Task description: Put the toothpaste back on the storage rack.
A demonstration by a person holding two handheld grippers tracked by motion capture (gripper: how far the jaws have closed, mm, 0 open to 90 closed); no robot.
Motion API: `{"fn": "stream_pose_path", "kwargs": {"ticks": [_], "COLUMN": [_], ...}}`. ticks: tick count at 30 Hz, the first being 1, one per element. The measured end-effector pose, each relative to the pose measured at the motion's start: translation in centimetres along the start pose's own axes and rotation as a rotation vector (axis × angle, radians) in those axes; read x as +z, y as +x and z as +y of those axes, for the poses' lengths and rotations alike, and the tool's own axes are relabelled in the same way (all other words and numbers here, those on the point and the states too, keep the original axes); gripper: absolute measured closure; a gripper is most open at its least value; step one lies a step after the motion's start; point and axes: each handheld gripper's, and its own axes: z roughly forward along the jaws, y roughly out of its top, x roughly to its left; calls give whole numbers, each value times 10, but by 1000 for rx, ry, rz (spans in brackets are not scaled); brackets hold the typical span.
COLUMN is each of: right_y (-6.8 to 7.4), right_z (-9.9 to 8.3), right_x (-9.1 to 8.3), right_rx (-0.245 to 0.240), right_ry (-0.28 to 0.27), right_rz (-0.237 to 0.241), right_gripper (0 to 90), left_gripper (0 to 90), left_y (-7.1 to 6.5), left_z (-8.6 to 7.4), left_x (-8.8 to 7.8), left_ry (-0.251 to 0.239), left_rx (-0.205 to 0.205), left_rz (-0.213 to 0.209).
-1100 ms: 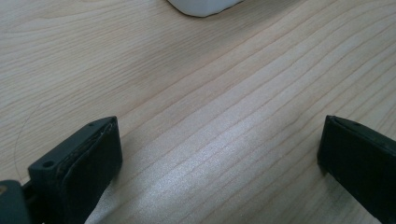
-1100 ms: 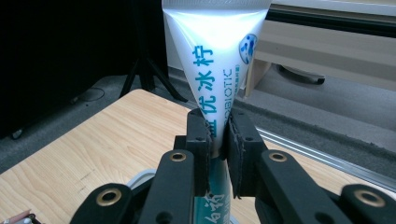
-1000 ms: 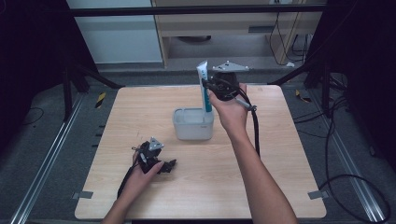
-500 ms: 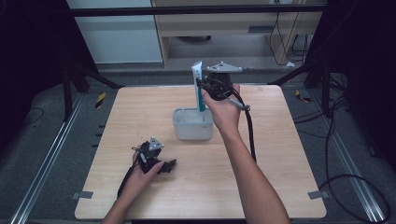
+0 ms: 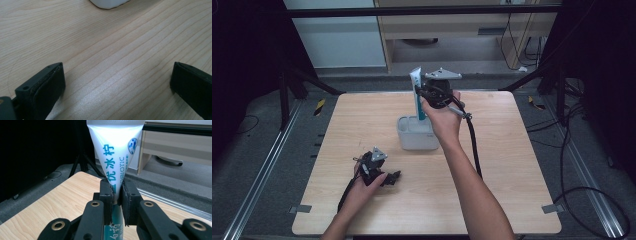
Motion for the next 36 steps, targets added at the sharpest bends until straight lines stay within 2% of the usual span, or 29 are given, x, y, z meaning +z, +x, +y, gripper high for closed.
{"fn": "stream_pose_path", "kwargs": {"ticks": [18,25,36], "right_y": [7,9,11], "right_z": [-6,-14,-26], "right_x": [10,15,20], "right_rx": [-15,-29,-18], "right_ry": [-2,8,21], "right_rz": [1,-1,5], "right_gripper": [801,801,801], "left_gripper": [0,0,0], "left_y": [0,0,0], "left_z": [0,0,0], "left_x": [0,0,0], "left_ry": [0,0,-3], "left_rx": [0,0,-1], "left_rz": [0,0,1]}}
